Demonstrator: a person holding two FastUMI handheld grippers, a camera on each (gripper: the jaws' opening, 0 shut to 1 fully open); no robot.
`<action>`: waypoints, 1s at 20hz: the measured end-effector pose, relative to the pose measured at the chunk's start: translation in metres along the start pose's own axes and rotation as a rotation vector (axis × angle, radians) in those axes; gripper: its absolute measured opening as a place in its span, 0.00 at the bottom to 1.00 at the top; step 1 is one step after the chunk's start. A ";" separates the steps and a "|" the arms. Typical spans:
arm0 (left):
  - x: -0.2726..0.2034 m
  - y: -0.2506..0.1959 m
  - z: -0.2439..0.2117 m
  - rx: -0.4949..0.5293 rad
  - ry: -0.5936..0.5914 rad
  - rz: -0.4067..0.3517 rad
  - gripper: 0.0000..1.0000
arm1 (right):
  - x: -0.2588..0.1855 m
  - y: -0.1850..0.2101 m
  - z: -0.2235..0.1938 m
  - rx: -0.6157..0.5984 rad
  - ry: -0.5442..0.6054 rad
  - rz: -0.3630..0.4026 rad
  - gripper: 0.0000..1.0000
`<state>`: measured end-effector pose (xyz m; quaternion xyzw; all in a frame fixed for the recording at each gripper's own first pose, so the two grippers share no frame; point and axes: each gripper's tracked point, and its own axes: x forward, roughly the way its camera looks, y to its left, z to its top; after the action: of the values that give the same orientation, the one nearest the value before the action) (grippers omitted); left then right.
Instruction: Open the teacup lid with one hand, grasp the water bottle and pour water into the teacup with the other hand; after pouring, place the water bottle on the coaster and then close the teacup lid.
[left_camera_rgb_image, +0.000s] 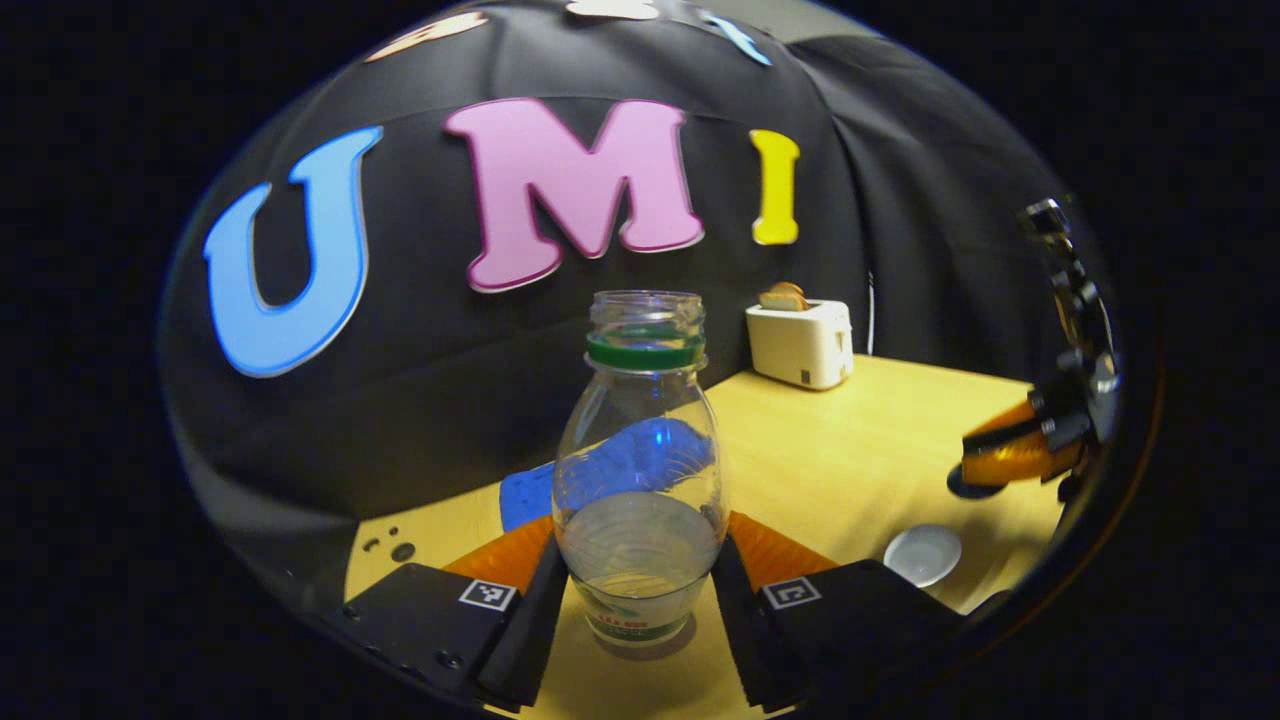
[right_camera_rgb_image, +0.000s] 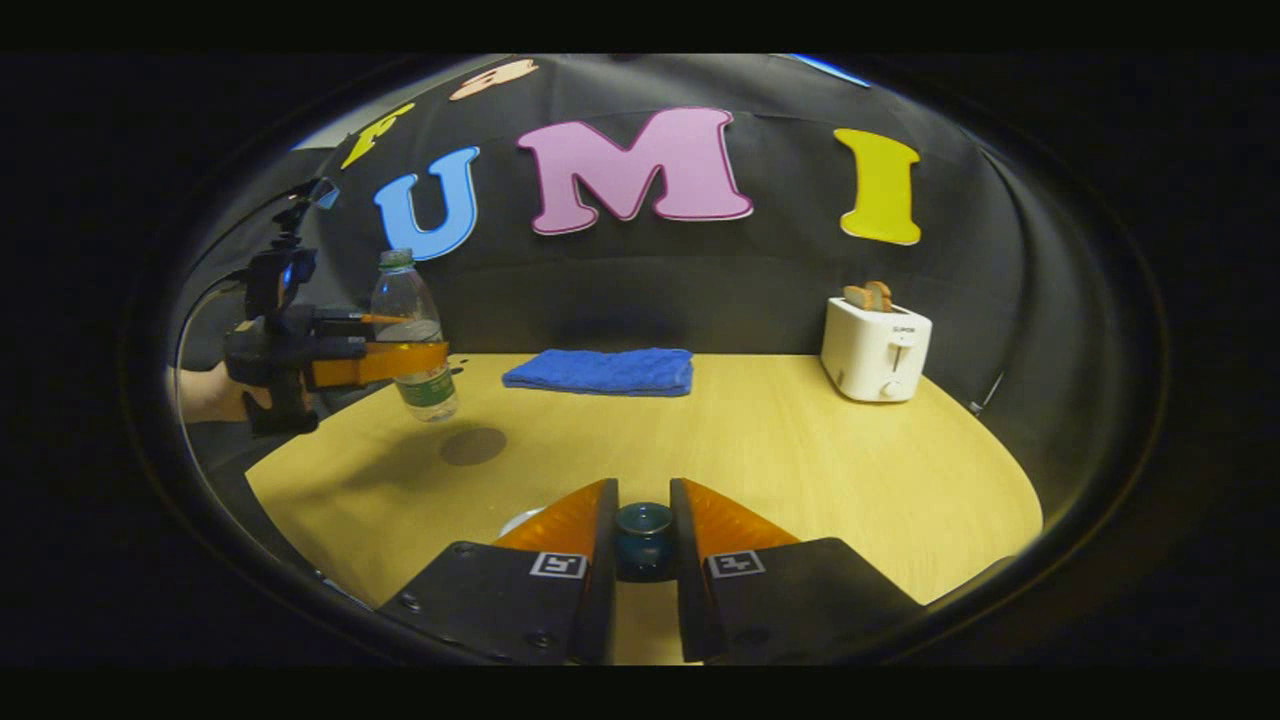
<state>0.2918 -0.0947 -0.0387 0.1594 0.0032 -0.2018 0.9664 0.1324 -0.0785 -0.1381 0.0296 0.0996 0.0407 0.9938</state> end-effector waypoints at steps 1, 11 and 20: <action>0.004 0.001 -0.005 -0.056 0.000 0.010 0.75 | 0.004 0.008 -0.002 -0.001 0.001 0.007 0.29; 0.027 -0.001 -0.041 -0.329 -0.006 0.034 0.75 | 0.028 0.046 -0.007 0.015 0.001 0.024 0.29; 0.026 -0.009 -0.046 -0.252 0.019 0.040 0.81 | 0.032 0.047 -0.012 0.014 0.005 0.017 0.29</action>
<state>0.3154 -0.0983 -0.0871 0.0385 0.0344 -0.1791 0.9825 0.1579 -0.0280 -0.1526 0.0371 0.1023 0.0487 0.9929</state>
